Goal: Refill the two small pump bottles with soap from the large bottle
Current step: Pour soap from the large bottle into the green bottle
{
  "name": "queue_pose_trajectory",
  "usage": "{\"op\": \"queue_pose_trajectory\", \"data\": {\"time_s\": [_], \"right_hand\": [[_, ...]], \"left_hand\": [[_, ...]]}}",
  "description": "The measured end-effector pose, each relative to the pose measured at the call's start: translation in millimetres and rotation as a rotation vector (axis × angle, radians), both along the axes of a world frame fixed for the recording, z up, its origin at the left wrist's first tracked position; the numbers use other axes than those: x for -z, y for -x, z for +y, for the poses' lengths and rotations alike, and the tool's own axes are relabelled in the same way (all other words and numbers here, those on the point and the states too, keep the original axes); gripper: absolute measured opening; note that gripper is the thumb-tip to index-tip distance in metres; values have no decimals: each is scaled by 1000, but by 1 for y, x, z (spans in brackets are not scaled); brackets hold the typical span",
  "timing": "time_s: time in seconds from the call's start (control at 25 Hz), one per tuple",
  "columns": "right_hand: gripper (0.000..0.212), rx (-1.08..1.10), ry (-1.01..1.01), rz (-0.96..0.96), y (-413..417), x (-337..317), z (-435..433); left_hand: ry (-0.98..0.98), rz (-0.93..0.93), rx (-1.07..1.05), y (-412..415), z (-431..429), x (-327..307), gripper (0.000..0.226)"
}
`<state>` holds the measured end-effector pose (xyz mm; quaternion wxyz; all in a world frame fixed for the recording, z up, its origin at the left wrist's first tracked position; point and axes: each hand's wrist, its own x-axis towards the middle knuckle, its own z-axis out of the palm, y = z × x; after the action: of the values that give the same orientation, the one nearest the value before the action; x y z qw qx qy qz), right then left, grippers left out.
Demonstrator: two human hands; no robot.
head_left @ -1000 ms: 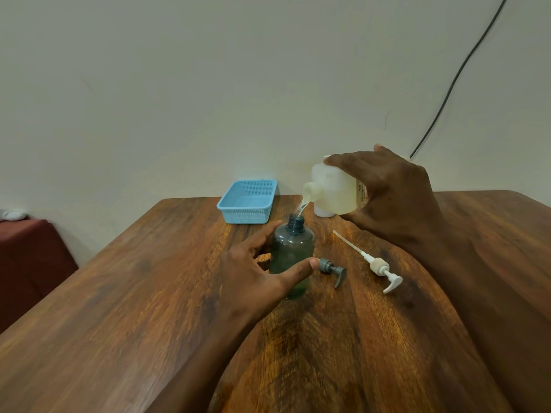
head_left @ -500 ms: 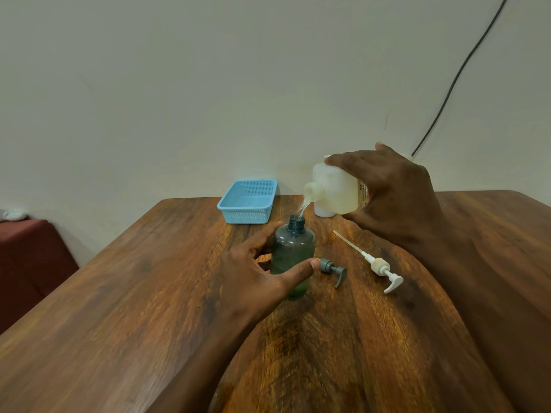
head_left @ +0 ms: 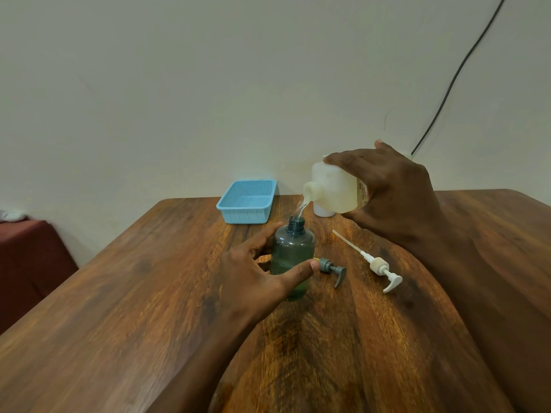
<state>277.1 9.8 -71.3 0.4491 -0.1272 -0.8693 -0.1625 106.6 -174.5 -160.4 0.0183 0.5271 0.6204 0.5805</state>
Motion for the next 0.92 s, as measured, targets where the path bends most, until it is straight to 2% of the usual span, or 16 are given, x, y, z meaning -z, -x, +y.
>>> {"op": "queue_pose_trajectory", "data": {"time_s": [0.24,0.56,0.92], "right_hand": [[85,5,8,-5,-1,-2,-1],[85,-5,6,-12,-1,-1,-1],[85,-14,12,-15,-1,-1,0]], "left_hand": [[-10,7,3,-1,0,0,69],[-12,2,-4,0,1,2,80],[2,-9,2,1,1,3,78]]}}
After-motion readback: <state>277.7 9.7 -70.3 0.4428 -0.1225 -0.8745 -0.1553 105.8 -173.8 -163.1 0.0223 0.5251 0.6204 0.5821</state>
